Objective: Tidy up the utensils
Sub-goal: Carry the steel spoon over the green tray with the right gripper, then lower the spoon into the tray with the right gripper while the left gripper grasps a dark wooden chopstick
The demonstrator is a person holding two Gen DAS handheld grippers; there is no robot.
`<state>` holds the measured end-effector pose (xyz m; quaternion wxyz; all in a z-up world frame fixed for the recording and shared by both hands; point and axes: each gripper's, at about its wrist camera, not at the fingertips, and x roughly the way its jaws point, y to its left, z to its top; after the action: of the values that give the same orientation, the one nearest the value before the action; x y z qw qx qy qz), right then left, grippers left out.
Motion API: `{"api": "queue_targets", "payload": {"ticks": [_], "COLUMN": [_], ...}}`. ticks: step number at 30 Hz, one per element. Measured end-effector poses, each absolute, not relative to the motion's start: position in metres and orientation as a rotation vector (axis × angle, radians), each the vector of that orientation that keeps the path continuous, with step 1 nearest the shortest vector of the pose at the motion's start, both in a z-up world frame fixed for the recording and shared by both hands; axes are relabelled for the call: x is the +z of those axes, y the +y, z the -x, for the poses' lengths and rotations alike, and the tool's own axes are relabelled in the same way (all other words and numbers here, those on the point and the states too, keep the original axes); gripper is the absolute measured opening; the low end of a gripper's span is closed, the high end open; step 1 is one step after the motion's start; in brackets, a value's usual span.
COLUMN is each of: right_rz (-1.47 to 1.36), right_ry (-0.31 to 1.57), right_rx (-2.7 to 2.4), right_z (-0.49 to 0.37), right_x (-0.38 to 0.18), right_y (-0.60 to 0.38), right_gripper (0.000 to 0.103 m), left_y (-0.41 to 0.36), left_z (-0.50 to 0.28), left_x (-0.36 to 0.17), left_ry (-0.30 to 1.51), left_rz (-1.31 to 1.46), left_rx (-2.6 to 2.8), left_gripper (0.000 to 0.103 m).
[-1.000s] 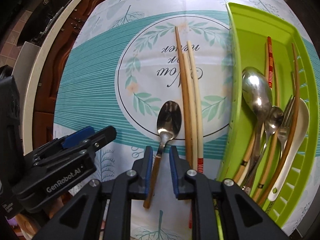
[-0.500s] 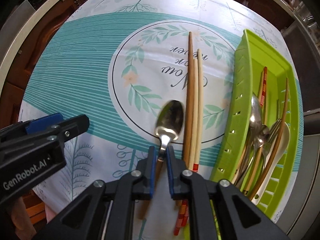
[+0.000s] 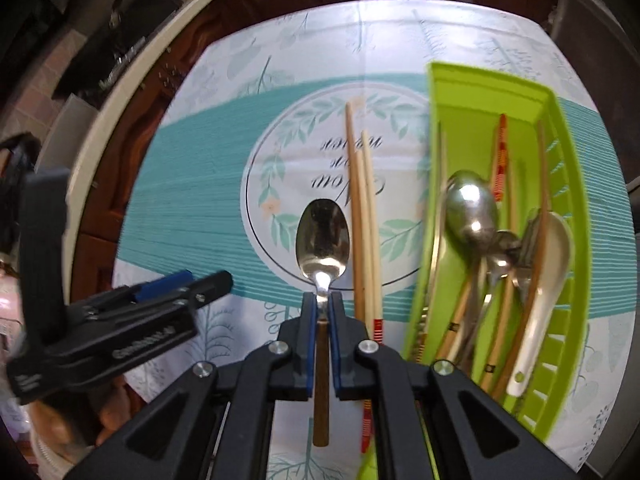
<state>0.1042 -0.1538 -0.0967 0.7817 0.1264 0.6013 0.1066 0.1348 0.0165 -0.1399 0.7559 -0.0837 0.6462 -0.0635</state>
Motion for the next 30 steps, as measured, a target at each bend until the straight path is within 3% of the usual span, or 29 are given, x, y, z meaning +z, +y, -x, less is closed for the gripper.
{"api": "queue_targets", "payload": {"ticks": [12,30], "right_rz": [-0.418,-0.462], "right_ry": [1.185,1.176], "right_rx": [0.097,0.097], "right_z": [-0.092,-0.083], "right_x": [-0.067,-0.073], "right_y": [-0.240,-0.256], "right_gripper": [0.005,0.005], "left_y": [-0.067,-0.112], "left_z": [-0.166,-0.182], "left_x": [-0.138,-0.145], "left_ry": [1.437,1.432], "left_rz": [0.061,-0.009], "left_rx": [-0.207,-0.161], "left_gripper": [0.048,0.046]}}
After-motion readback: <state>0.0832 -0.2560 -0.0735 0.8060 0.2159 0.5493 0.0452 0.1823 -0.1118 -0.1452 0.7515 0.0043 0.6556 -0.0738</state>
